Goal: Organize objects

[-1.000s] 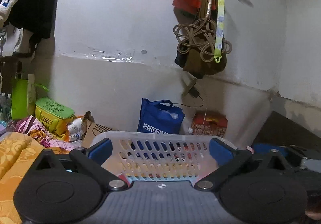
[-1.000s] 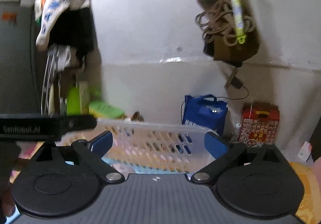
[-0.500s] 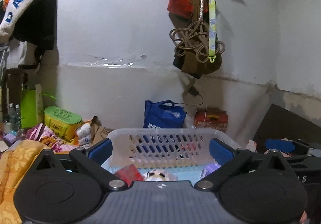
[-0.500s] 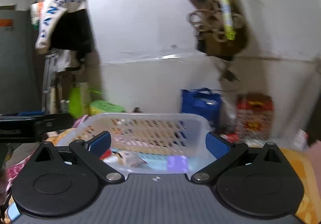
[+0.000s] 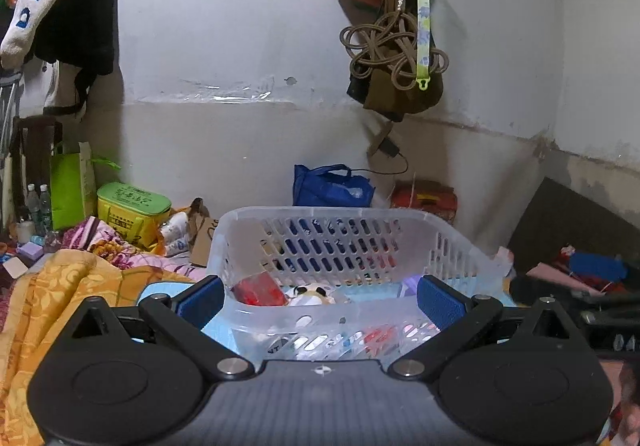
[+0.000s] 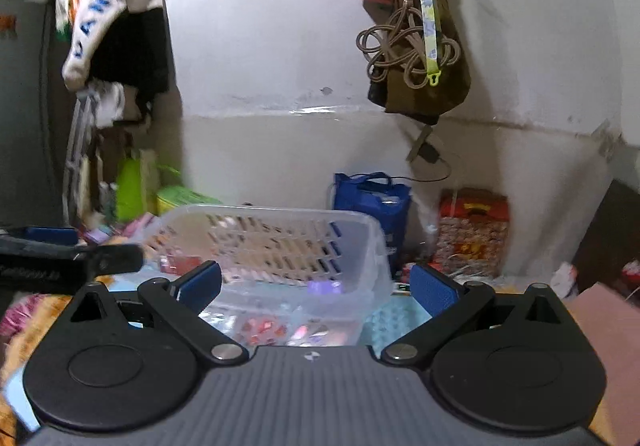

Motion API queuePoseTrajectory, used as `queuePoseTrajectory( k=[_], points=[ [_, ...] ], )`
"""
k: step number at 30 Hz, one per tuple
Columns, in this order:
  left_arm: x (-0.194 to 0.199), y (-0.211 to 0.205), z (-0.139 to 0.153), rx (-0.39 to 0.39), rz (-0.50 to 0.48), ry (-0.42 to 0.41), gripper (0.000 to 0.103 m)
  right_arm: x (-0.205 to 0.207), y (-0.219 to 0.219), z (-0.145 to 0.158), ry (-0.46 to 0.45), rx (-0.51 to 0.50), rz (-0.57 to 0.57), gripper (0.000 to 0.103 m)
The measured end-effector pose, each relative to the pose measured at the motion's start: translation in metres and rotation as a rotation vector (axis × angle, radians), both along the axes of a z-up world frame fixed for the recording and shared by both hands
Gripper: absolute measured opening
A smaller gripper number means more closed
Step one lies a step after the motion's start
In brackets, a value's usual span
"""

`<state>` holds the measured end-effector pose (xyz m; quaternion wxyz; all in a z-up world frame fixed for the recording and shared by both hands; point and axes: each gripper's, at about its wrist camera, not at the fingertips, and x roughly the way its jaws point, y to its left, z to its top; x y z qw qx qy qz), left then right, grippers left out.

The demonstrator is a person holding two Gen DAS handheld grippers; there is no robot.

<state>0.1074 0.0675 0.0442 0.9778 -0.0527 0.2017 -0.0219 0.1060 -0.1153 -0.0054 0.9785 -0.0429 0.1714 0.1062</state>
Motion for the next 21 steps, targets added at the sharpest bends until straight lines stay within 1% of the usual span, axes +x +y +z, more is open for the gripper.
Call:
queuePoseTrajectory(
  k=[2, 4, 5, 7, 9, 10, 11, 12, 14, 15, 17, 19, 20, 21],
  points=[
    [0.000, -0.001, 0.000, 0.009, 0.004, 0.004, 0.103, 0.015, 0.007, 0.009, 0.017, -0.050, -0.019, 0.103],
    [0.003, 0.000, 0.000, 0.008, 0.015, 0.010, 0.103, 0.029, 0.012, 0.016, 0.041, -0.069, -0.027, 0.103],
    [0.007, 0.000, 0.002, 0.006, 0.020, 0.014, 0.103, 0.039, 0.014, 0.022, 0.070, -0.067, -0.037, 0.103],
    [0.020, -0.005, 0.008, 0.024, 0.024, 0.030, 0.103, 0.055, 0.012, 0.031, 0.097, -0.037, -0.057, 0.103],
    [0.039, -0.010, 0.016, 0.062, 0.048, 0.059, 0.103, 0.073, 0.009, 0.033, 0.187, -0.004, -0.091, 0.103],
    [0.049, -0.009, 0.020, 0.068, 0.065, 0.080, 0.103, 0.080, 0.007, 0.031, 0.239, 0.016, -0.093, 0.103],
    [0.057, -0.008, 0.021, 0.067, 0.075, 0.091, 0.103, 0.083, 0.005, 0.028, 0.272, 0.030, -0.093, 0.103],
    [0.066, -0.006, 0.024, 0.062, 0.093, 0.108, 0.103, 0.083, 0.002, 0.025, 0.286, 0.038, -0.089, 0.103],
    [0.075, -0.001, 0.026, 0.042, 0.109, 0.134, 0.103, 0.082, 0.001, 0.019, 0.295, 0.013, -0.077, 0.103],
    [0.076, 0.002, 0.026, 0.030, 0.110, 0.146, 0.103, 0.084, 0.001, 0.016, 0.312, -0.004, -0.094, 0.103],
    [0.073, 0.007, 0.025, 0.001, 0.109, 0.147, 0.103, 0.082, 0.002, 0.012, 0.325, 0.001, -0.098, 0.103],
    [0.079, 0.008, 0.022, 0.035, 0.113, 0.203, 0.103, 0.083, 0.004, 0.010, 0.337, -0.010, -0.063, 0.103],
    [0.080, 0.009, 0.020, 0.041, 0.121, 0.217, 0.103, 0.082, 0.004, 0.010, 0.338, -0.022, -0.074, 0.103],
    [0.079, 0.011, 0.019, 0.030, 0.122, 0.219, 0.103, 0.082, 0.004, 0.012, 0.339, -0.032, -0.083, 0.103]
  ],
)
